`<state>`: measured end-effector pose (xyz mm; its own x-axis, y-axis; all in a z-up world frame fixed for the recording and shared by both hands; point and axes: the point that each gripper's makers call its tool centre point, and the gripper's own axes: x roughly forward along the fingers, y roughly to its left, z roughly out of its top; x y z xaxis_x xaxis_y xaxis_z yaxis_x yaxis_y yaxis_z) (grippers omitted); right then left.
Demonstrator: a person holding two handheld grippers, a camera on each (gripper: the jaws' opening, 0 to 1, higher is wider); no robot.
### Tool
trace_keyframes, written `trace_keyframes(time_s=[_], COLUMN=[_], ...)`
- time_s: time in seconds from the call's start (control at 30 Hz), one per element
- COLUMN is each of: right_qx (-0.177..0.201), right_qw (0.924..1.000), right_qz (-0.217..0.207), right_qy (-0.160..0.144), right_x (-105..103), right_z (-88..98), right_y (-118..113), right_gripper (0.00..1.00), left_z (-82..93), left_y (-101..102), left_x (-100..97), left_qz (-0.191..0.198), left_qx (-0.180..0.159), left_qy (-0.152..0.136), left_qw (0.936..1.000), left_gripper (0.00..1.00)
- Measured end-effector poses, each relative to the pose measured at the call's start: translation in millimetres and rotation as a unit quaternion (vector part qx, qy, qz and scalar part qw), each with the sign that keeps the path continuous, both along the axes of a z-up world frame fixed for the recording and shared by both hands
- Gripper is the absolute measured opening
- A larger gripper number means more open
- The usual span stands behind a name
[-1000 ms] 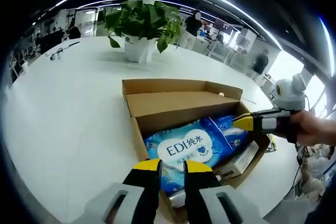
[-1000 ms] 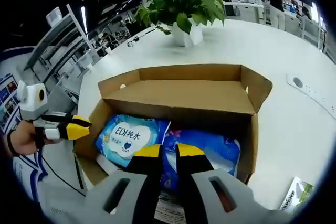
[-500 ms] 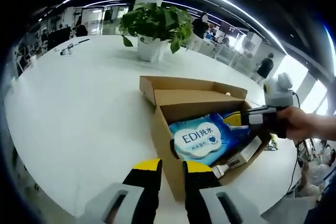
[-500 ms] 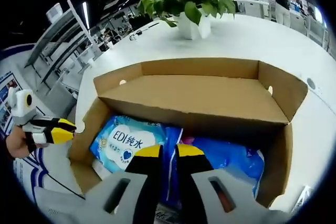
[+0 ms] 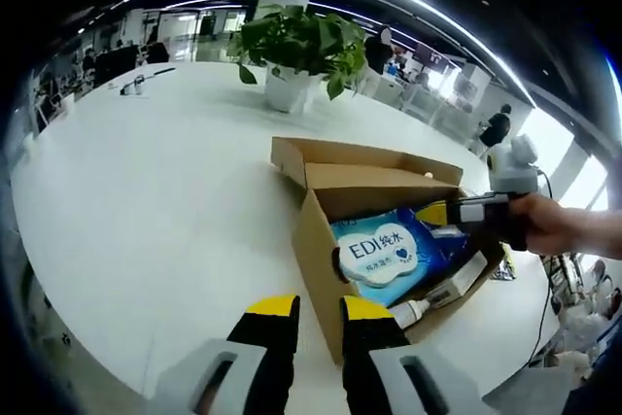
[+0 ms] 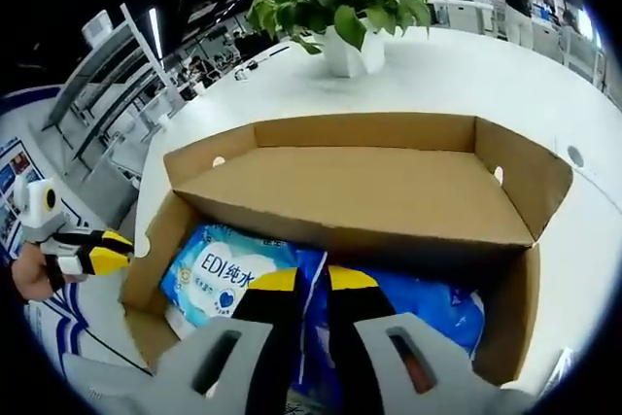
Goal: Operate the shoe box by opening the lid, removing the specified soft item, and placing it in the target area until the item is outside and the box remains undamaged.
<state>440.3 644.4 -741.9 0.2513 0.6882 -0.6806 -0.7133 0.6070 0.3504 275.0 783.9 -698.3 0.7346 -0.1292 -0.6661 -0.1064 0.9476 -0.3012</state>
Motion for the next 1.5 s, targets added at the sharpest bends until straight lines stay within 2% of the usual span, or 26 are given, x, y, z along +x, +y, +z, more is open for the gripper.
trace_keyframes(time_s=[0.37,0.63,1.27,1.43,1.5], right_qx=[0.001,0.011,0.028,0.031,0.041], right_qw=[0.9999,0.9996,0.9987,0.9987,0.9979], right_qz=[-0.002,-0.002,-0.006,-0.006,-0.003], right_qy=[0.016,0.025,0.041,0.041,0.05], right_x=[-5,-16,-14,-17,-20], right_z=[-6.1,4.6,-0.5,2.6,3.9], right_y=[3,1,1,-2,0], right_gripper=[0.04,0.04,0.02,0.03,0.08], left_z=[3.9,4.3,0.4,0.4,-0.2], left_y=[-2,-4,4,6,7], left_x=[3.3,5.1,5.2,3.4,3.3], left_qz=[0.003,0.005,0.035,0.038,0.04], left_qx=[-0.003,-0.006,-0.025,-0.026,-0.027], left_qy=[-0.004,-0.004,-0.009,-0.011,-0.011], left_qw=[1.0,1.0,0.999,0.9989,0.9987], left_gripper=[0.16,0.16,0.16,0.16,0.16])
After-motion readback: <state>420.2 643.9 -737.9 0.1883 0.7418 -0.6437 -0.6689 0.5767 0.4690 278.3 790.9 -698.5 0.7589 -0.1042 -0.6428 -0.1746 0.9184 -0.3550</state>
